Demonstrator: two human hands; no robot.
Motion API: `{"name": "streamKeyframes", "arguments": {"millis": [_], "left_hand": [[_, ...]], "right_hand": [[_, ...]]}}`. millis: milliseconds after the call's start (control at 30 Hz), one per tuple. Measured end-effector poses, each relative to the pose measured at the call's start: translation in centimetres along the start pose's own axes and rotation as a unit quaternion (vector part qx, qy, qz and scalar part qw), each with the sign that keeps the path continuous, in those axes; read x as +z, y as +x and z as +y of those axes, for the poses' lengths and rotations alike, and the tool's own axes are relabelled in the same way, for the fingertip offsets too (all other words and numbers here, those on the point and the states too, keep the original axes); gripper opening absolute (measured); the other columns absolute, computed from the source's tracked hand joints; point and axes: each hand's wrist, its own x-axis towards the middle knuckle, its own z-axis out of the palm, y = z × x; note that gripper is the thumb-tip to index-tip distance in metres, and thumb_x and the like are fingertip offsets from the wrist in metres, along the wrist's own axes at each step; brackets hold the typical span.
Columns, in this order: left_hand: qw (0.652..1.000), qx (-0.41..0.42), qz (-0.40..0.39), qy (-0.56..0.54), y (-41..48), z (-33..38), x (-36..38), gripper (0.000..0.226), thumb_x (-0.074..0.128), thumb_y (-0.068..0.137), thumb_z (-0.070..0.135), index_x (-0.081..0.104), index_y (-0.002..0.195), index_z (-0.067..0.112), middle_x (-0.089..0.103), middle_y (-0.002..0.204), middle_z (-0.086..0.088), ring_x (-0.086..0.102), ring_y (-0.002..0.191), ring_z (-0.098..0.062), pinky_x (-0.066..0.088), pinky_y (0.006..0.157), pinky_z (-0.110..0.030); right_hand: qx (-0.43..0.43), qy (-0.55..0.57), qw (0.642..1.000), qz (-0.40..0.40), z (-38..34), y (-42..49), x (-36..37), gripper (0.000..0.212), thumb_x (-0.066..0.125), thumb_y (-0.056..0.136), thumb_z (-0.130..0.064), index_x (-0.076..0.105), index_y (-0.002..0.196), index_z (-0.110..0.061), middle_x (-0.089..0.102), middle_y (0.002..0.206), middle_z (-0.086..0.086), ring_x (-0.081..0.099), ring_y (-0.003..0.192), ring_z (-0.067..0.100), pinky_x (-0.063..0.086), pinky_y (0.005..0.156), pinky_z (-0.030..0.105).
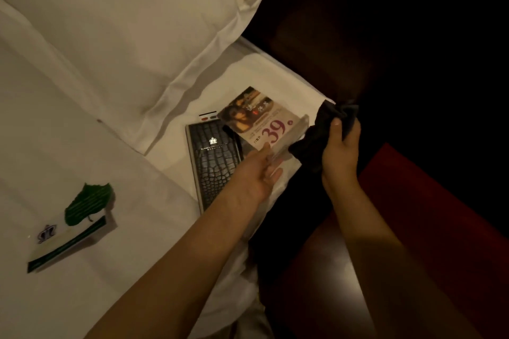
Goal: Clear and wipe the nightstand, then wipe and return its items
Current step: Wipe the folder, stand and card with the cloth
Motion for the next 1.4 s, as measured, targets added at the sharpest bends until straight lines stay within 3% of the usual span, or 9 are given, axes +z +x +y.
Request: {"name": "streamKeyframes", "arguments": {"millis": [133, 300, 467, 633, 733, 900, 1067, 1200, 1400], "left_hand": [[0.999, -0.003, -0.020, -0.047, 0.7, -0.9, 3.3, 0.038, 0.050, 0.096, 0.015, 0.051, 0.134, 0.011, 0.065, 0.097, -0.006, 0.062, 0.088, -0.018, 0.050, 0.082, -0.028], [1.000, 0.017, -0.006, 0.000, 2.1, -1.3, 4.4, 0.038, 0.050, 0.096, 0.010, 0.051, 0.133, 0.005, 0.060, 0.114, -0.009, 0.061, 0.102, -0.022, 0.043, 0.099, -0.029], [0.993, 0.007, 0.035, 0.116, 3.7, -0.2, 3.1, 0.014, 0.049, 0.096, 0.013, 0.056, 0.084, 0.012, 0.057, 0.080, -0.003, 0.058, 0.042, -0.007, 0.046, 0.049, -0.017], [0.975, 0.050, 0.080, 0.201, 6.3, 2.0, 1.9, 0.027, 0.052, 0.094, 0.011, 0.057, 0.121, 0.008, 0.057, 0.102, -0.005, 0.054, 0.080, -0.013, 0.045, 0.081, -0.027], [0.958, 0.104, 0.104, 0.246, 7.3, 2.7, 1.4, 0.018, 0.043, 0.098, 0.013, 0.060, 0.096, 0.009, 0.058, 0.088, -0.002, 0.051, 0.075, -0.013, 0.044, 0.074, -0.024], [0.829, 0.291, 0.182, 0.441, 5.9, 3.1, -1.6, 0.044, 0.044, 0.094, 0.009, 0.044, 0.138, 0.011, 0.055, 0.133, -0.011, 0.053, 0.122, -0.022, 0.042, 0.102, -0.027], [0.699, 0.357, 0.332, 0.523, 3.6, 4.1, -8.7, 0.046, 0.056, 0.086, 0.013, 0.048, 0.131, 0.003, 0.058, 0.125, -0.022, 0.054, 0.116, -0.034, 0.043, 0.099, -0.033], [0.768, 0.139, 0.323, 0.535, 3.6, 3.7, -13.0, 0.061, 0.060, 0.088, 0.037, 0.042, 0.134, 0.001, 0.052, 0.134, -0.022, 0.051, 0.122, -0.036, 0.043, 0.095, -0.038], [0.858, 0.088, 0.223, 0.454, 4.2, 3.0, -13.7, 0.059, 0.061, 0.088, 0.034, 0.042, 0.133, 0.000, 0.053, 0.135, -0.019, 0.053, 0.122, -0.034, 0.046, 0.101, -0.039]], "right_hand": [[-0.064, -0.073, 0.994, -0.043, 1.1, -1.2, 0.7, 0.044, 0.045, 0.097, -0.016, 0.037, 0.140, -0.009, 0.037, 0.141, 0.016, 0.040, 0.130, 0.026, 0.029, 0.092, 0.009], [-0.088, -0.098, 0.990, -0.038, 1.9, -1.6, 1.0, 0.044, 0.049, 0.094, -0.012, 0.038, 0.137, -0.005, 0.036, 0.137, 0.019, 0.038, 0.128, 0.031, 0.033, 0.099, 0.022], [-0.052, -0.163, 0.984, -0.050, 1.6, 2.3, 0.2, 0.044, 0.045, 0.097, -0.016, 0.036, 0.138, -0.005, 0.033, 0.141, 0.021, 0.036, 0.131, 0.035, 0.034, 0.105, 0.036], [-0.079, -0.204, 0.970, -0.102, 1.6, 4.6, -1.3, 0.042, 0.045, 0.097, -0.017, 0.039, 0.138, -0.009, 0.039, 0.138, 0.019, 0.040, 0.129, 0.033, 0.036, 0.108, 0.037], [-0.094, -0.205, 0.967, -0.115, 1.7, 5.0, -1.9, 0.039, 0.048, 0.096, -0.018, 0.044, 0.135, -0.011, 0.044, 0.135, 0.015, 0.045, 0.126, 0.029, 0.036, 0.103, 0.032], [-0.098, -0.203, 0.964, -0.141, 2.0, 4.5, -1.2, 0.036, 0.049, 0.095, -0.020, 0.050, 0.130, -0.013, 0.051, 0.128, 0.014, 0.052, 0.118, 0.028, 0.043, 0.104, 0.040], [-0.149, -0.233, 0.942, -0.193, 1.5, 2.6, 1.6, 0.036, 0.049, 0.095, -0.019, 0.051, 0.129, -0.008, 0.054, 0.123, 0.019, 0.051, 0.116, 0.032, 0.042, 0.102, 0.042], [-0.183, -0.292, 0.909, -0.234, 1.3, 1.0, 4.2, 0.039, 0.047, 0.096, -0.022, 0.048, 0.133, -0.010, 0.054, 0.126, 0.020, 0.048, 0.119, 0.033, 0.038, 0.099, 0.037], [-0.196, -0.309, 0.885, -0.287, 0.9, -1.3, 6.4, 0.041, 0.046, 0.097, -0.024, 0.044, 0.137, -0.016, 0.052, 0.126, 0.019, 0.047, 0.118, 0.031, 0.039, 0.097, 0.034]]}}
